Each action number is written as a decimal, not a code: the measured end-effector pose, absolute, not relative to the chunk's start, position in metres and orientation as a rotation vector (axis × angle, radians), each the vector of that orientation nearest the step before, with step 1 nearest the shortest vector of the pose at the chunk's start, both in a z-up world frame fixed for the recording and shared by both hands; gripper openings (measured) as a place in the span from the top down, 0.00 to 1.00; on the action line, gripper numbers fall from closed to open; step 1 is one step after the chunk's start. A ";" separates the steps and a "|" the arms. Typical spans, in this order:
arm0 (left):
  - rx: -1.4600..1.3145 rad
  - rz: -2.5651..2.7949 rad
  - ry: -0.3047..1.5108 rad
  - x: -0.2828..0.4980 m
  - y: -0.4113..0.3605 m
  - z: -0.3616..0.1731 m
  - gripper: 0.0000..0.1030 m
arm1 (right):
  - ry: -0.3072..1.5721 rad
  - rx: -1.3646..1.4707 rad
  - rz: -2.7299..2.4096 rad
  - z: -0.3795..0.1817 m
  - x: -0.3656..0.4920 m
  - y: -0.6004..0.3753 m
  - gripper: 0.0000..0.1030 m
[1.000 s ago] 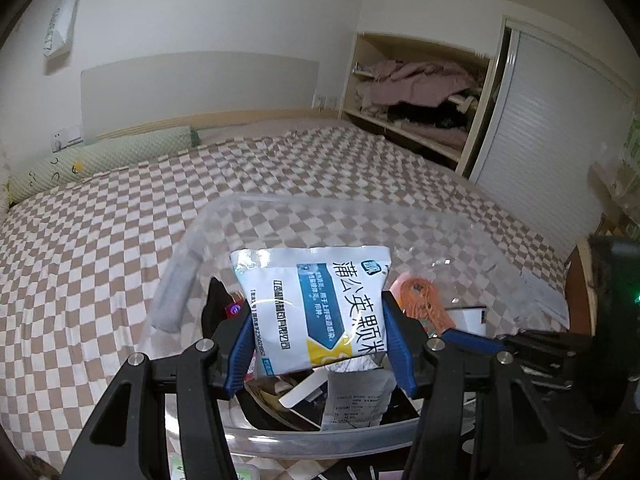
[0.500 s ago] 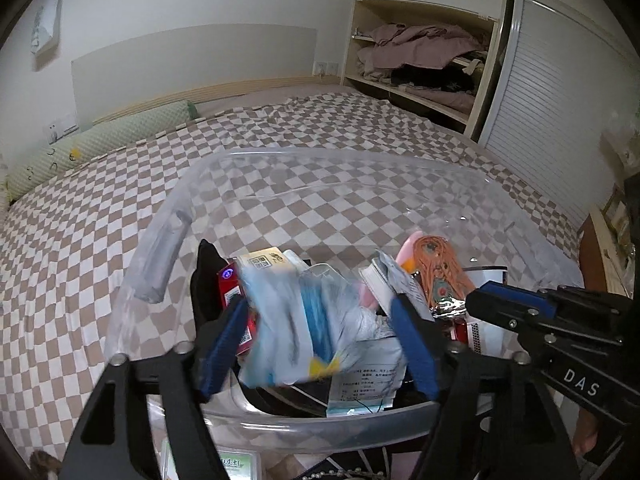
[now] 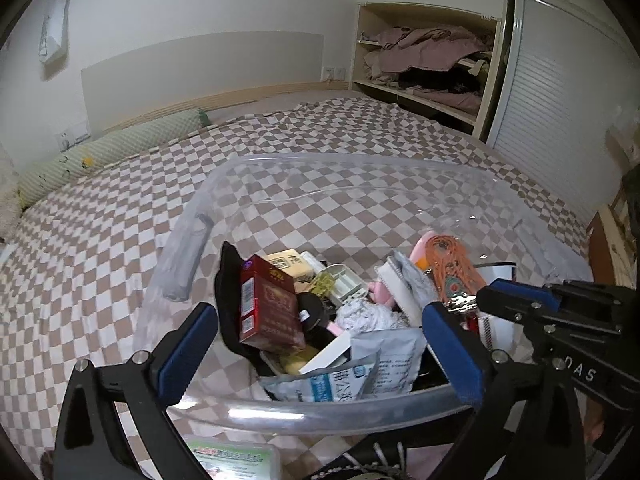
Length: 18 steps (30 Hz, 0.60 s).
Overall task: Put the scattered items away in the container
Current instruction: 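Open the left gripper to drop the sachet while the right releases its packet, then withdraw both open grippers from the container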
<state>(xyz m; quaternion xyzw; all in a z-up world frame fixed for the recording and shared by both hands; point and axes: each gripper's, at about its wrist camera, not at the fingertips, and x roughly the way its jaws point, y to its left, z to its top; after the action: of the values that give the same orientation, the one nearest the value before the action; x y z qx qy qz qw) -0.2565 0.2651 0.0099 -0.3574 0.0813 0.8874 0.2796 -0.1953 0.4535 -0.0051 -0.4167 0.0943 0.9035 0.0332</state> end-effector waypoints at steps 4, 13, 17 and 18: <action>-0.969 2.391 0.218 -0.255 0.261 0.013 0.00 | 0.252 -1.287 2.769 -0.006 -0.195 0.452 0.86; -0.957 2.412 0.209 -0.244 0.245 0.028 0.00 | 0.069 -1.175 2.755 0.010 -0.184 0.436 0.07; -0.970 2.453 0.222 -0.238 0.234 0.035 0.00 | 0.026 -1.130 2.751 0.018 -0.180 0.430 0.03; -0.974 2.470 0.228 -0.236 0.231 0.037 0.00 | 0.015 -1.119 2.750 0.020 -0.179 0.430 0.03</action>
<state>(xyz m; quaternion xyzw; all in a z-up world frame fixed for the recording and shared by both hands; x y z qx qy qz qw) -0.2363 0.2307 0.0367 -0.3551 0.0830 0.9007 0.2360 -0.1792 0.4296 0.0203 -0.3755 0.0049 0.9228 0.0863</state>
